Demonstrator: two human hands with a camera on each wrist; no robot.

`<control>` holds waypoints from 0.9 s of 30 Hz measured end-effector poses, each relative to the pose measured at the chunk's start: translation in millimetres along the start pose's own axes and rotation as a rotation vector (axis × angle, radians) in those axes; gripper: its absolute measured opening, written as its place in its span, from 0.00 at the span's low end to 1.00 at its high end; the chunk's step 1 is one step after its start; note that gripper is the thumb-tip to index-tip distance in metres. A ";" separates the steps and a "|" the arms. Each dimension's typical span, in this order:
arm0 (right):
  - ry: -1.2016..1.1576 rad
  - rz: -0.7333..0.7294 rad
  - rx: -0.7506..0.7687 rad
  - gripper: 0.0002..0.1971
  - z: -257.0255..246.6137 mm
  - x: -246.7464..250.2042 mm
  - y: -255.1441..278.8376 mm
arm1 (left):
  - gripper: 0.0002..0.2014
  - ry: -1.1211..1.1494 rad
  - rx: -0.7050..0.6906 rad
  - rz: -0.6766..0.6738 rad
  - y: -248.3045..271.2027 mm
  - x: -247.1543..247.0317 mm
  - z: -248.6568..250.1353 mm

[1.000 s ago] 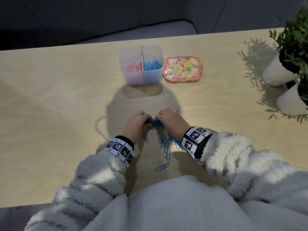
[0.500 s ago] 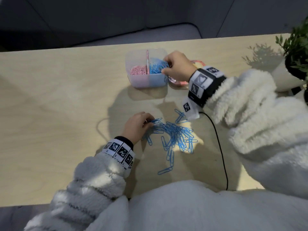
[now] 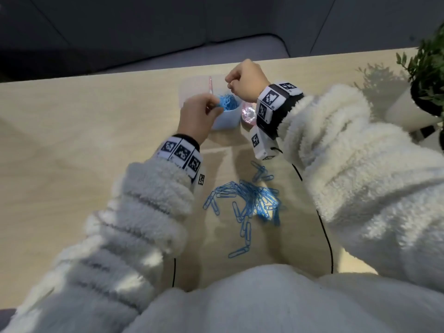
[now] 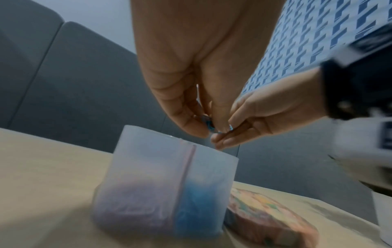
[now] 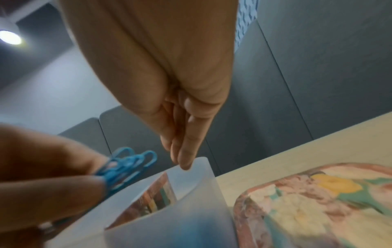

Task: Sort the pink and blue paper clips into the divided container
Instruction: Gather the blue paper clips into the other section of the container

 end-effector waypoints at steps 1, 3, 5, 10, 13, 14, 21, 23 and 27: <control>-0.075 0.025 0.029 0.13 -0.9 5.4 5.0 | 0.08 -0.029 -0.002 0.012 -9.6 -3.0 1.9; -0.196 0.071 0.096 0.15 -0.5 17.5 19.9 | 0.10 -0.119 -0.005 0.005 -25.7 -10.4 6.1; -0.278 0.090 0.122 0.16 5.2 27.6 39.5 | 0.11 -0.171 0.012 -0.041 -36.7 -17.3 10.9; -0.173 0.024 0.064 0.12 46.7 43.0 96.4 | 0.12 -0.309 -0.157 -0.072 -29.5 -20.5 21.7; 0.115 -0.171 0.001 0.09 87.9 44.8 137.7 | 0.09 -0.183 -0.141 0.025 -7.9 -11.0 12.4; 0.211 -0.232 -0.020 0.16 102.7 44.8 153.1 | 0.09 -0.183 -0.151 -0.032 3.2 -12.3 5.1; 0.576 -0.418 0.072 0.60 166.4 28.4 225.9 | 0.62 -0.455 -0.226 -0.459 135.5 -29.6 -40.4; 0.596 -0.332 0.084 0.53 162.4 19.6 233.2 | 0.67 -0.532 -0.193 -0.526 163.5 -35.8 -42.9; 0.453 -0.238 0.080 0.36 145.7 1.7 227.9 | 0.65 -0.665 -0.172 -0.596 197.9 -50.7 -23.8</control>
Point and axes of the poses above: each hand's wrist, its own y-axis away from the middle knuckle, its own x-axis out of the back of the hand, z = x × y, the point moved 2 cm from there along -y, towards the middle knuckle, and after that the axes turned 15 degrees about -y, right-handed, at the moved point
